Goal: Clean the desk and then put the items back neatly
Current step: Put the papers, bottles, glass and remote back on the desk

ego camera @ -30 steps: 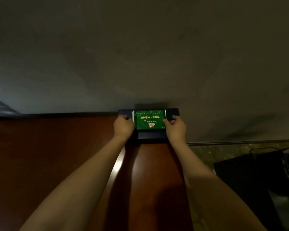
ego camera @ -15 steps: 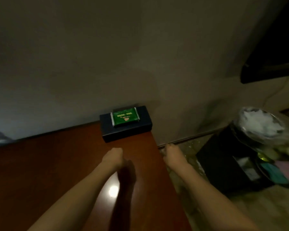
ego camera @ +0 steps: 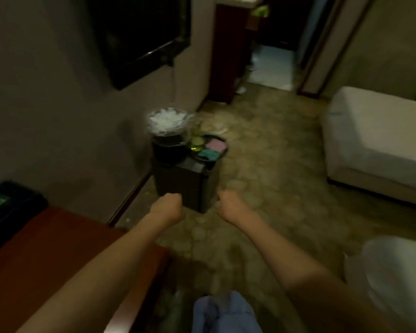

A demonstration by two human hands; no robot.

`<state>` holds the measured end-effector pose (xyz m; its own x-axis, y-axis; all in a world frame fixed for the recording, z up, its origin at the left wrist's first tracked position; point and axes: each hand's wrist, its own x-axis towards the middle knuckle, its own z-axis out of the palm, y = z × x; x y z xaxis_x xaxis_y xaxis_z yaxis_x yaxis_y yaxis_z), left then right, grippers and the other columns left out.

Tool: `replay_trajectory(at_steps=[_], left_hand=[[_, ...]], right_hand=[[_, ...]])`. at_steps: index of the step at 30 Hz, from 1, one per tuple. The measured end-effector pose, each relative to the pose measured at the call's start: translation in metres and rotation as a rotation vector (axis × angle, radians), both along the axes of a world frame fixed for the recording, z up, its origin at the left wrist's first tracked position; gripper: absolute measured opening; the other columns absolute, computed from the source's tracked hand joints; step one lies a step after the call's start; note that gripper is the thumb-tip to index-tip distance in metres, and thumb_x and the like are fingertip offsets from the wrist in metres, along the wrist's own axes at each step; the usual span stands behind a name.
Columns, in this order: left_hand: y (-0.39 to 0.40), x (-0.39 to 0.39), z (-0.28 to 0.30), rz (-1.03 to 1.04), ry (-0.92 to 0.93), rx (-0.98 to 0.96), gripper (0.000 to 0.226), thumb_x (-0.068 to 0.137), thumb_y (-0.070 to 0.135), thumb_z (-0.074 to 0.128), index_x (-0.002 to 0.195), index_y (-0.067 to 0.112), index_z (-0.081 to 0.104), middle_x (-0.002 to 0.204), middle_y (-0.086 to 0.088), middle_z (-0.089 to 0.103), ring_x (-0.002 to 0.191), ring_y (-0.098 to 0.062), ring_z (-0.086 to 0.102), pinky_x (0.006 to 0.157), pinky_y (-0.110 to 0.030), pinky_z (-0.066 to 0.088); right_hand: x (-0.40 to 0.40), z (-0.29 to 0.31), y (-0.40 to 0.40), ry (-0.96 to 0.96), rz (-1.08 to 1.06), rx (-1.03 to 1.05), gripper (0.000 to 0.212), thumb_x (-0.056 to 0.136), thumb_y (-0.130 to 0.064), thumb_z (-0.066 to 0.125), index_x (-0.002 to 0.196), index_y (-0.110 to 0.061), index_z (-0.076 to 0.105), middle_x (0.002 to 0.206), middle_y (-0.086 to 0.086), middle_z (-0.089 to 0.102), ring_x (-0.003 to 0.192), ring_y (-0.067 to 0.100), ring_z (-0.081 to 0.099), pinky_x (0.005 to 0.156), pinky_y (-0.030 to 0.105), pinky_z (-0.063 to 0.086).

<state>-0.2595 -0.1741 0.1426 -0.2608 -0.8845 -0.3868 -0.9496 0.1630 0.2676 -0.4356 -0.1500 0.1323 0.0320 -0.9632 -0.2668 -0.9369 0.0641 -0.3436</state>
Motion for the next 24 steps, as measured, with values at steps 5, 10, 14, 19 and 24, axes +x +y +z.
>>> replay_trajectory(at_steps=[5, 10, 14, 19, 24], left_hand=[[0.010, -0.138, 0.014, -0.239, 0.017, 0.013, 0.020, 0.090, 0.018, 0.053, 0.106, 0.008, 0.057, 0.108, -0.010, 0.060, 0.098, -0.027, 0.059, 0.076, -0.035, 0.047], [0.036, -0.289, 0.012, -0.474, 0.006, -0.037, 0.028, 0.090, 0.016, 0.050, 0.115, 0.006, 0.059, 0.115, -0.014, 0.061, 0.104, -0.028, 0.059, 0.083, -0.034, 0.049], [0.073, -0.424, 0.008, -0.673, 0.031, -0.053, 0.025, 0.088, 0.012, 0.050, 0.105, -0.003, 0.061, 0.109, -0.020, 0.064, 0.101, -0.030, 0.061, 0.078, -0.035, 0.050], [0.147, -0.567, 0.012, -0.971, 0.067, -0.068, 0.026, 0.088, 0.015, 0.051, 0.107, 0.001, 0.063, 0.111, -0.015, 0.064, 0.100, -0.029, 0.061, 0.079, -0.035, 0.049], [0.217, -0.678, 0.001, -1.194, 0.092, -0.043, 0.028, 0.089, 0.017, 0.052, 0.114, 0.009, 0.058, 0.116, -0.008, 0.059, 0.102, -0.023, 0.058, 0.078, -0.028, 0.047]], right_hand=[[-0.110, 0.011, 0.058, -0.026, -0.282, -0.020, 0.036, 0.092, -0.015, 0.051, 0.125, -0.001, 0.054, 0.129, 0.020, 0.055, 0.118, 0.031, 0.053, 0.094, 0.029, 0.041], [-0.239, -0.008, 0.126, -0.042, -0.550, 0.037, 0.030, 0.094, -0.018, 0.049, 0.120, -0.005, 0.058, 0.124, 0.017, 0.059, 0.114, 0.031, 0.056, 0.093, 0.033, 0.045], [-0.351, -0.014, 0.188, -0.022, -0.735, 0.027, 0.032, 0.099, -0.017, 0.041, 0.127, -0.005, 0.053, 0.131, 0.015, 0.053, 0.121, 0.030, 0.051, 0.103, 0.035, 0.039], [-0.456, -0.006, 0.280, 0.032, -1.031, 0.030, 0.032, 0.096, -0.013, 0.046, 0.126, -0.005, 0.052, 0.126, 0.016, 0.056, 0.115, 0.031, 0.054, 0.095, 0.036, 0.042], [-0.516, -0.007, 0.363, 0.025, -1.221, 0.098, 0.033, 0.092, -0.014, 0.051, 0.124, -0.005, 0.049, 0.128, 0.014, 0.051, 0.119, 0.029, 0.047, 0.095, 0.035, 0.041]])
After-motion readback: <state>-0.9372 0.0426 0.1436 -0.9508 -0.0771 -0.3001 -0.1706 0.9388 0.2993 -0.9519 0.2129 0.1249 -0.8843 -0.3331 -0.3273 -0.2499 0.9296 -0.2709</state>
